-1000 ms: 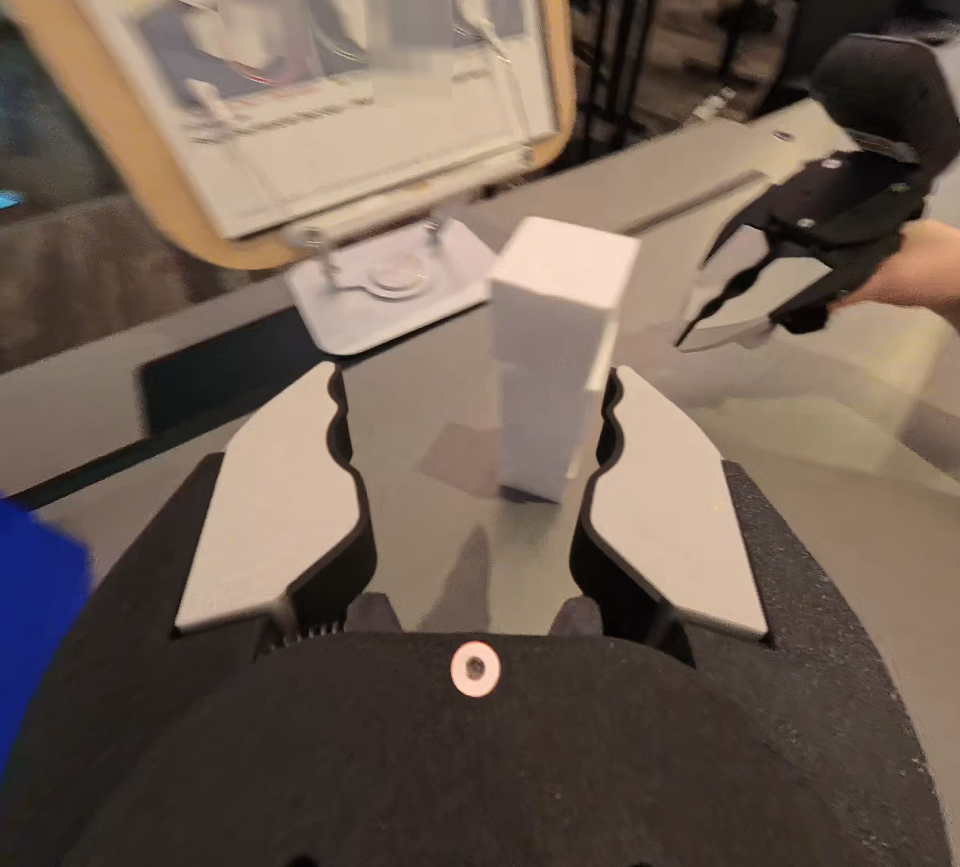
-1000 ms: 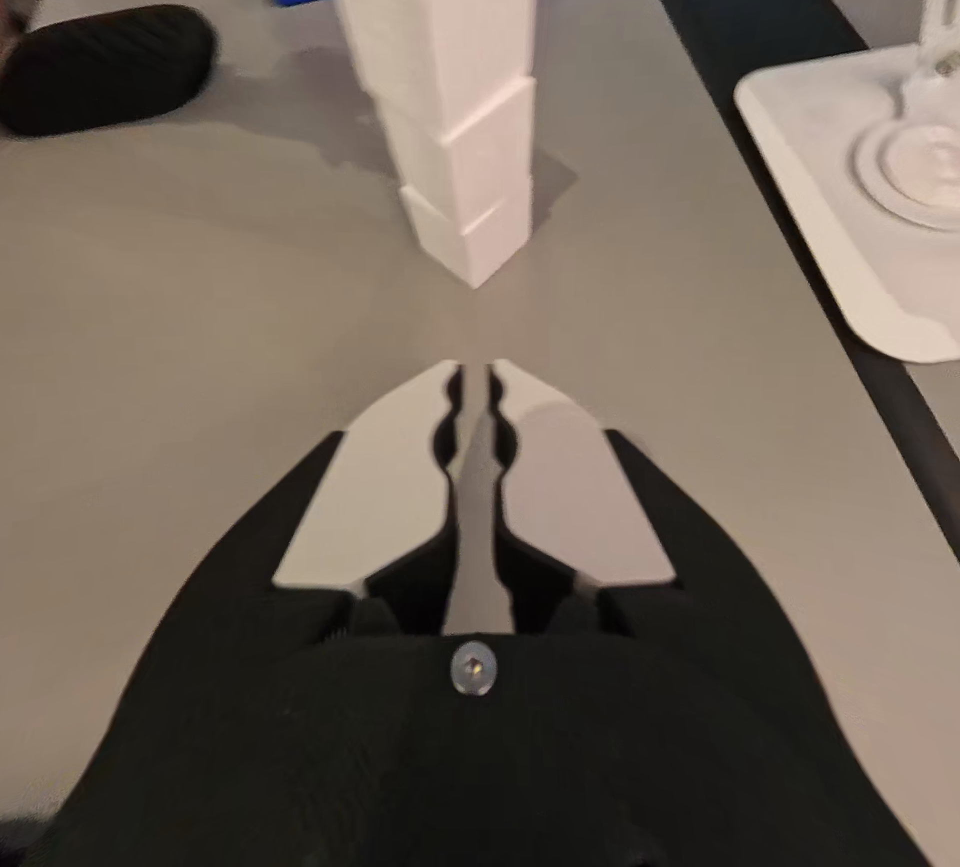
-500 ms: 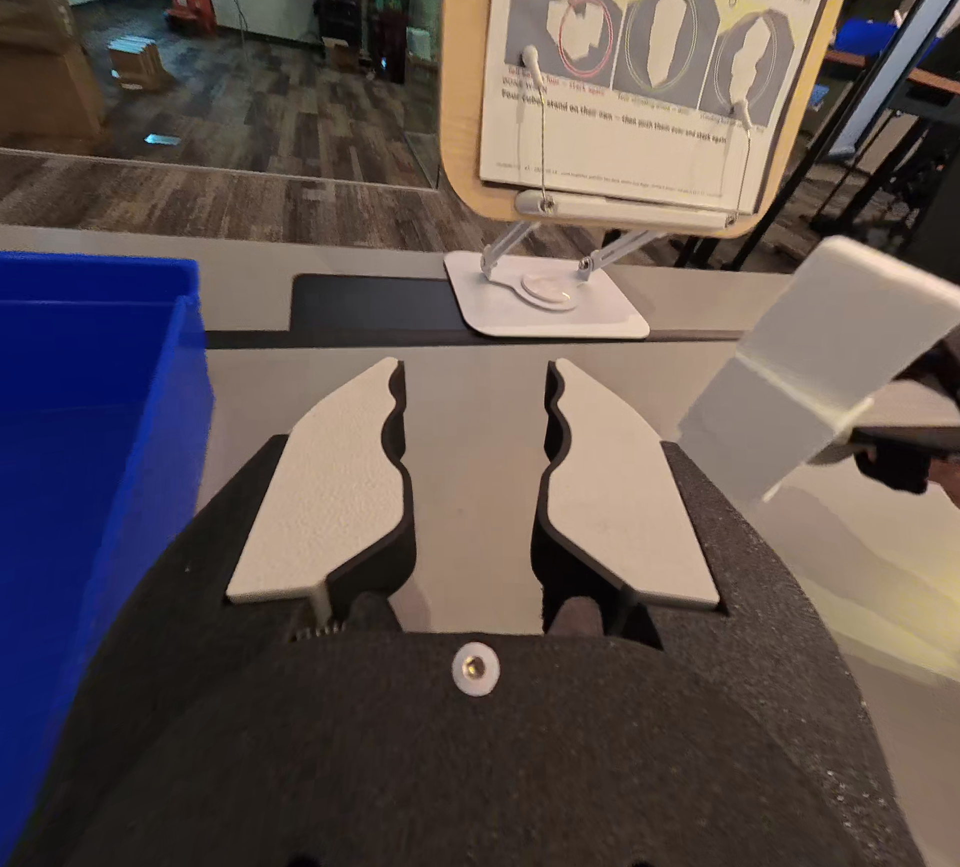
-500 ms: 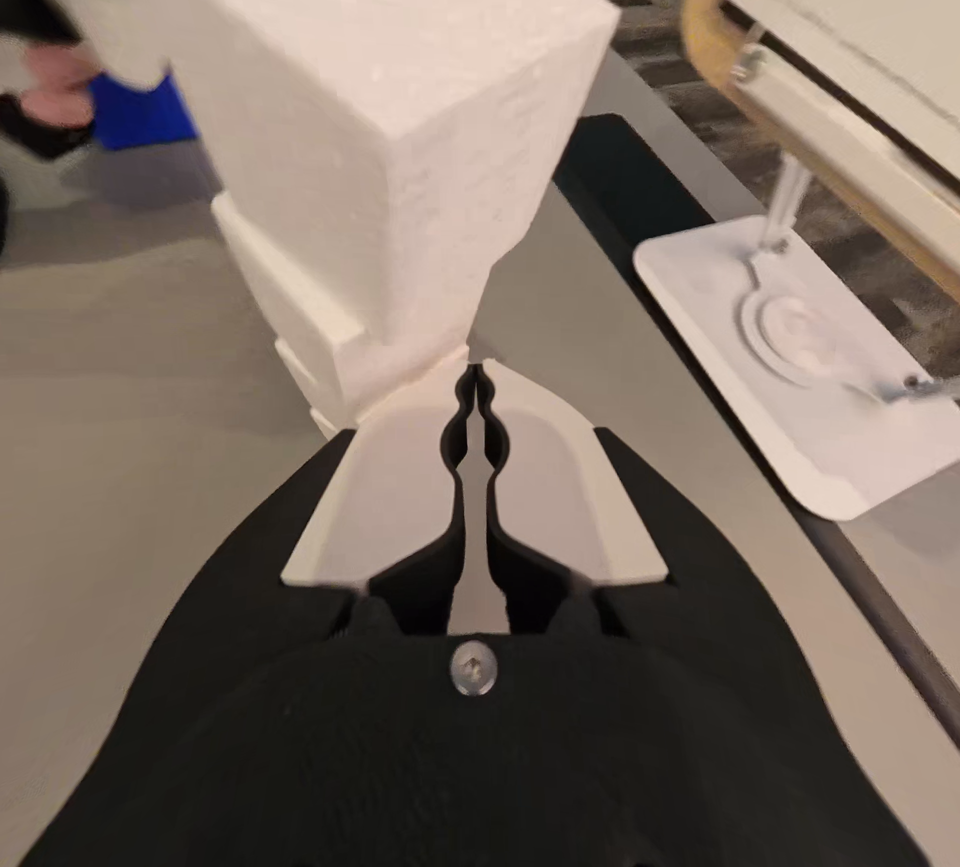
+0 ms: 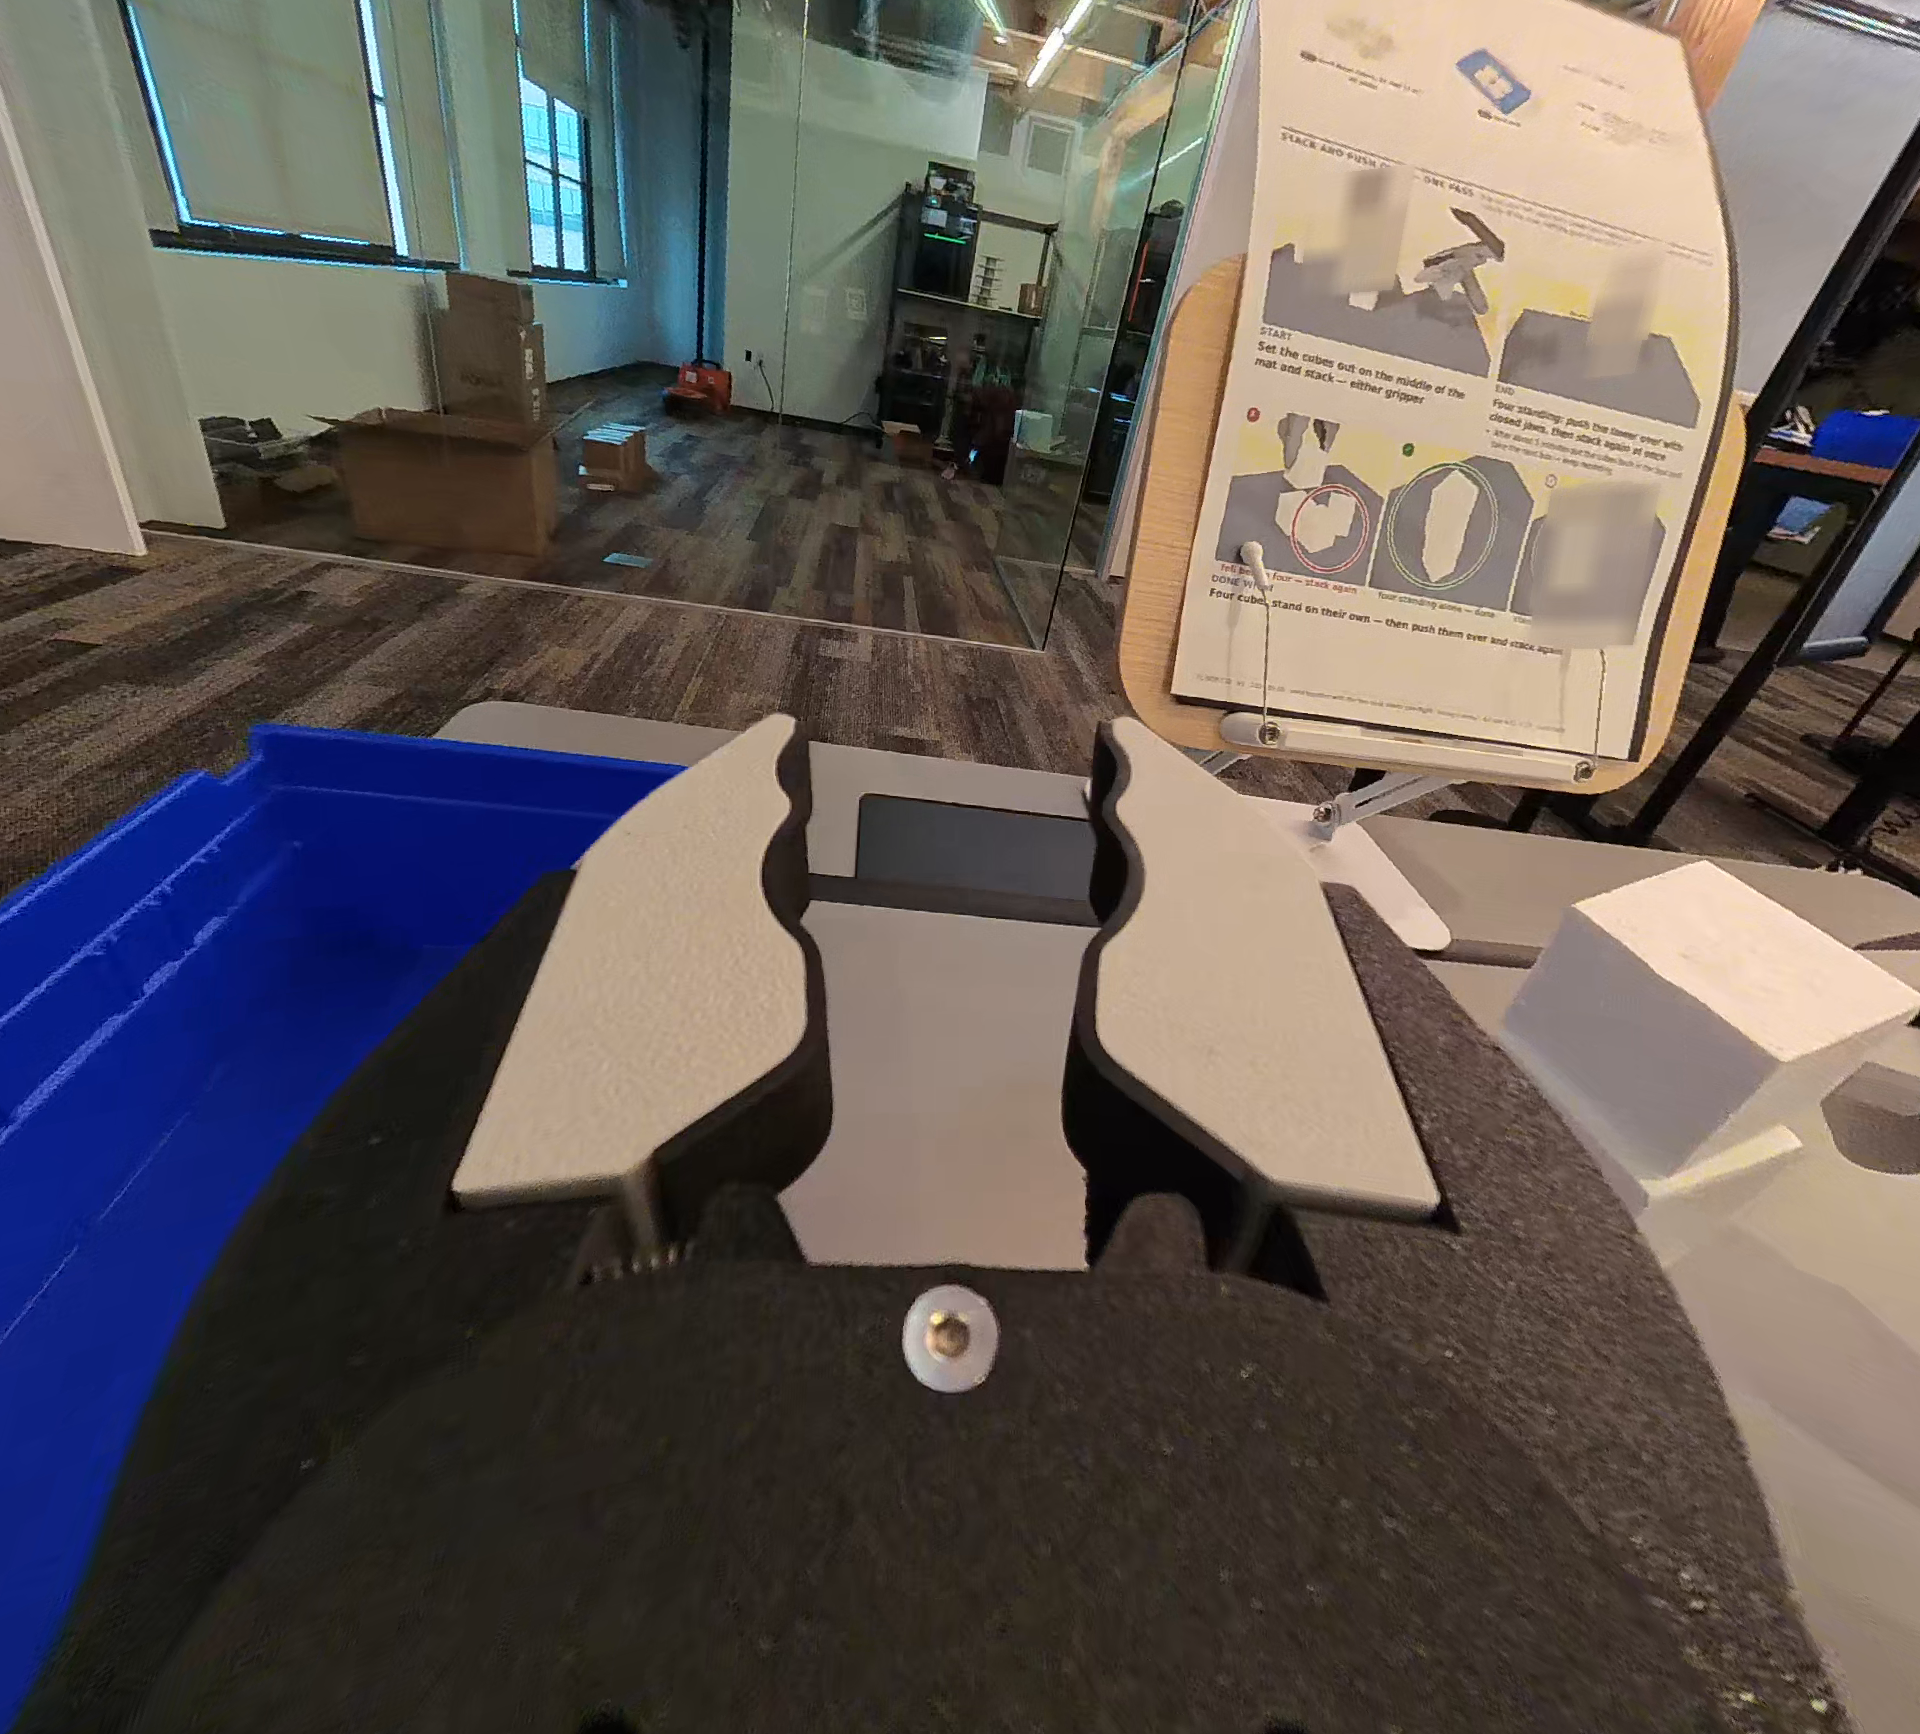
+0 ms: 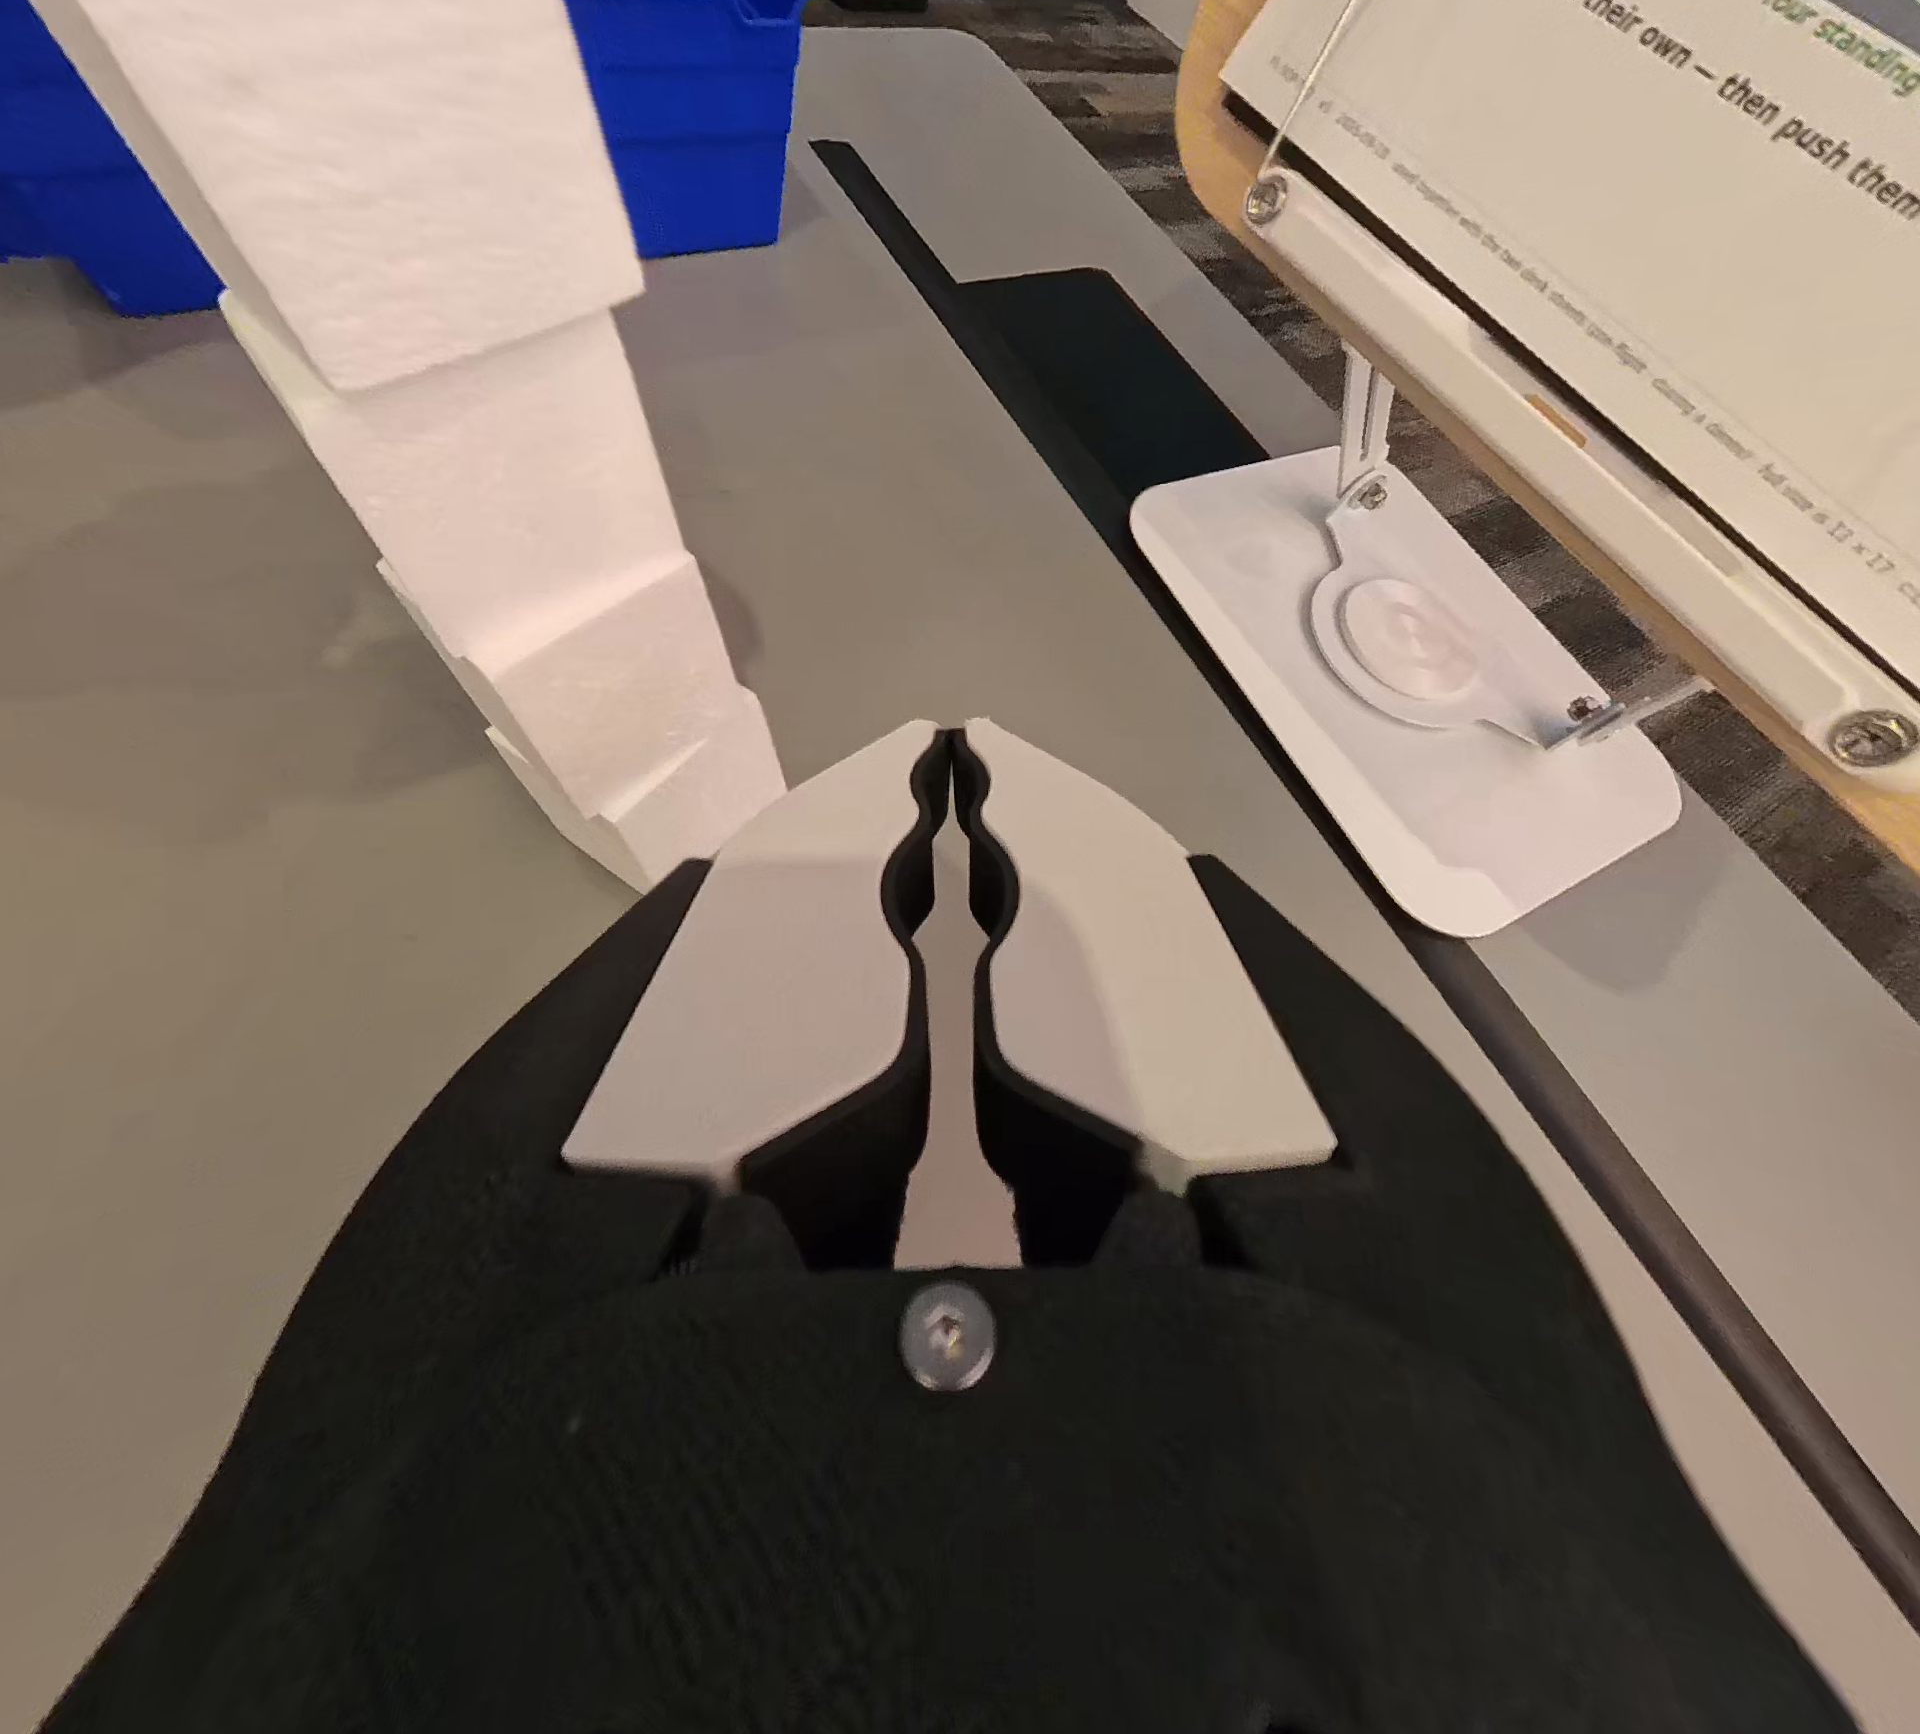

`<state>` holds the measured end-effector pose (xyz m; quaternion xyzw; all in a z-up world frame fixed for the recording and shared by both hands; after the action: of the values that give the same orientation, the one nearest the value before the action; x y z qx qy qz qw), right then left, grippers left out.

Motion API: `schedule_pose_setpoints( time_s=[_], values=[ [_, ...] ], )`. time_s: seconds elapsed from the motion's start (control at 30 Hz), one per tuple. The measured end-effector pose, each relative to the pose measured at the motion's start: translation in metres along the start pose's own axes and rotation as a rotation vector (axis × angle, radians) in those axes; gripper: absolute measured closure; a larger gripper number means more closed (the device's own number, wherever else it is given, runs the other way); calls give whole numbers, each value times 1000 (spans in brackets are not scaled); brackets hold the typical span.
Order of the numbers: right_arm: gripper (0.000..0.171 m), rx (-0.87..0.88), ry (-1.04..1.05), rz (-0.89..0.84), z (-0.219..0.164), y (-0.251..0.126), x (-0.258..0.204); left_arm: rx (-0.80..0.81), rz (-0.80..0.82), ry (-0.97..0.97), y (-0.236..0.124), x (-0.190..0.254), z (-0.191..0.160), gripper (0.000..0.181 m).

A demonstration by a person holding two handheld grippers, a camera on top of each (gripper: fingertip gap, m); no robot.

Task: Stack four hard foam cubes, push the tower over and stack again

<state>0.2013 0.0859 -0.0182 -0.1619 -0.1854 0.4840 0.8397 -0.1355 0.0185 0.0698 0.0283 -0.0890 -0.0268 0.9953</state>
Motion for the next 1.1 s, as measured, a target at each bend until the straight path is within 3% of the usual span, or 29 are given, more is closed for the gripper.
schedule_pose_setpoints(
  time_s=[0.13, 0.27, 0.5, 0.7, 0.93, 1.1],
  values=[
    [170, 34, 55, 77, 2, 10, -12, -15, -3, -16, 2, -2, -2, 130],
    [170, -27, -35, 81, 3, 23, -27, -30, -7, -22, 2, -3, -3, 130],
    [170, -49, -50, 51, 2, 17, -19, 60, 0, -16, -22, -9, 29, 127],
    [170, -21, -17, 41, 5, 6, -9, -9, -204, -130, -19, 4, 21, 120],
    [168, -17, -21, 45, 7, -2, -6, -38, -282, -41, -18, 18, 16, 122],
    [161, -34, -41, 74, 6, -4, -8, -285, -524, 137, -23, 48, -13, 120]
  ],
)
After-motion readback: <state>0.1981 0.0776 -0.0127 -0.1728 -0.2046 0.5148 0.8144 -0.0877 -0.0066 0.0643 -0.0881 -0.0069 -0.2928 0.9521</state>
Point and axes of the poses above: each gripper's, where its closed fingertips meet, y out along the fingers, z out of its top, x = y × z across the jaws, the point moved 5 cm from there along -y, back along the fingers, and after that the axes turned 4 degrees about z, right-handed, at the moved point
